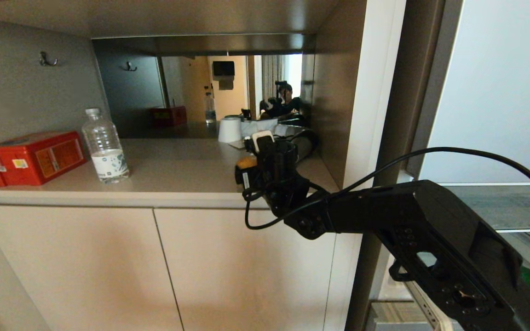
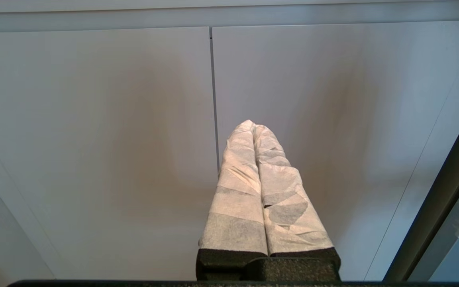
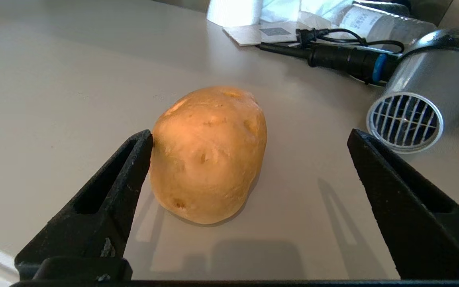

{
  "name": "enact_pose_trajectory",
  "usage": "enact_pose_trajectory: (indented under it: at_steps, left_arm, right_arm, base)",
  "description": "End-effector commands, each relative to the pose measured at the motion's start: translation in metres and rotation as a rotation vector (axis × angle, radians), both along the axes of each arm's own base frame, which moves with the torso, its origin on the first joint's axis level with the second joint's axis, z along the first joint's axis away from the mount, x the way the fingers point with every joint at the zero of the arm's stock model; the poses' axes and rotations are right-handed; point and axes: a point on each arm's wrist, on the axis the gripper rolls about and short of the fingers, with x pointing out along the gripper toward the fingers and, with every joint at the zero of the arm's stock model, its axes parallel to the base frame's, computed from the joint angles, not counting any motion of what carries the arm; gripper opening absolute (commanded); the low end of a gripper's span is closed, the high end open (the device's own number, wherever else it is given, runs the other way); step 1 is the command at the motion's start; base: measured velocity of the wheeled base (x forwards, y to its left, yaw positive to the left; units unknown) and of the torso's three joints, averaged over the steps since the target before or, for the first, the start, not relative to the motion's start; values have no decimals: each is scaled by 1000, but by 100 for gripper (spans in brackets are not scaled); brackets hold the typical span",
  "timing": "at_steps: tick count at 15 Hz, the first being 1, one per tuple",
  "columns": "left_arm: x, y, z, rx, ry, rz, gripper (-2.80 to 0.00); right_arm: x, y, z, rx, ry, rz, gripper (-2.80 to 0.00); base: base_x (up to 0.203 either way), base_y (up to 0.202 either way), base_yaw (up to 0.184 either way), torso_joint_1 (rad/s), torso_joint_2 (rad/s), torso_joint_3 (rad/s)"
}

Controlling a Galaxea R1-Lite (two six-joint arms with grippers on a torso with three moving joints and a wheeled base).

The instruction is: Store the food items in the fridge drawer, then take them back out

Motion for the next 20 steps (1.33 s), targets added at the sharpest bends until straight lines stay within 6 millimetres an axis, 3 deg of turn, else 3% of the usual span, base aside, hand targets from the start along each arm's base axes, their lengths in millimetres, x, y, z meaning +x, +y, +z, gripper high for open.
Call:
enact_pose_trajectory:
  at_steps: [1,14,15,20]
  left_arm:
    - [1,0,-3,0,11,0,-280]
    - [1,0,-3,0,11,0,-280]
    - [1,0,-3,0,11,0,-280]
    - [1,0,-3,0,11,0,-280]
  right_arm:
    - [2,-1,-2,-3,1,-5,0]
    - [7,-4,-11,-34,5,-8,0]
    - [7,-4,-11,-34,5,-8,-280]
    - [8,-4,-12,-36,7,-9,-280]
  base:
    - [0,0,0,0,0,0]
    - [0,0,0,0,0,0]
    - [0,0,0,0,0,0]
    - [0,0,0,0,0,0]
